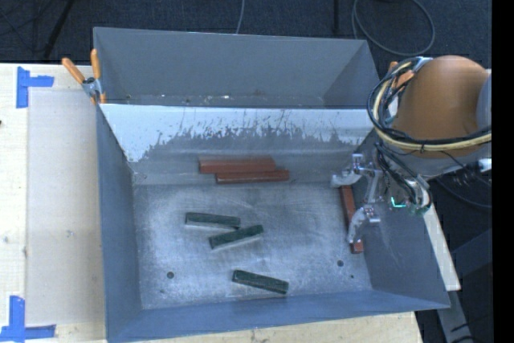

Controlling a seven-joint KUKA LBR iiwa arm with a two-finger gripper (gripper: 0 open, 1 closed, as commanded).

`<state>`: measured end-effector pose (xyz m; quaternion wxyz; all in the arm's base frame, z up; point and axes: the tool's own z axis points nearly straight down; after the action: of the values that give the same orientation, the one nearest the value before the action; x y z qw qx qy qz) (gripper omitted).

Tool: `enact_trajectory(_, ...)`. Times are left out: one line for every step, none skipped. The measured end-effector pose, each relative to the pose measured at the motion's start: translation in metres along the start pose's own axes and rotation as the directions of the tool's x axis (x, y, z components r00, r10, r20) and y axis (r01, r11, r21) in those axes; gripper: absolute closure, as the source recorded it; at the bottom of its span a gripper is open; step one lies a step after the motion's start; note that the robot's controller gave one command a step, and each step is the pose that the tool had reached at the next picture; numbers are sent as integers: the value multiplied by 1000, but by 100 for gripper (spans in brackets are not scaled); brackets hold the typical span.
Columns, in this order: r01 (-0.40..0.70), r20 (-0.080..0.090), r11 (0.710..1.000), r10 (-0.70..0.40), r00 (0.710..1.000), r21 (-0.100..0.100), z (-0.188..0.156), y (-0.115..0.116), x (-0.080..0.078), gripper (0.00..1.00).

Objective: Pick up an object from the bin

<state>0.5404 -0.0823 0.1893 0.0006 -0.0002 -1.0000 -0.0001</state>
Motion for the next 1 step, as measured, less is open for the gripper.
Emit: enact_trajectory(70, 2, 998, -70, 998, 2, 21, 35, -4, 0)
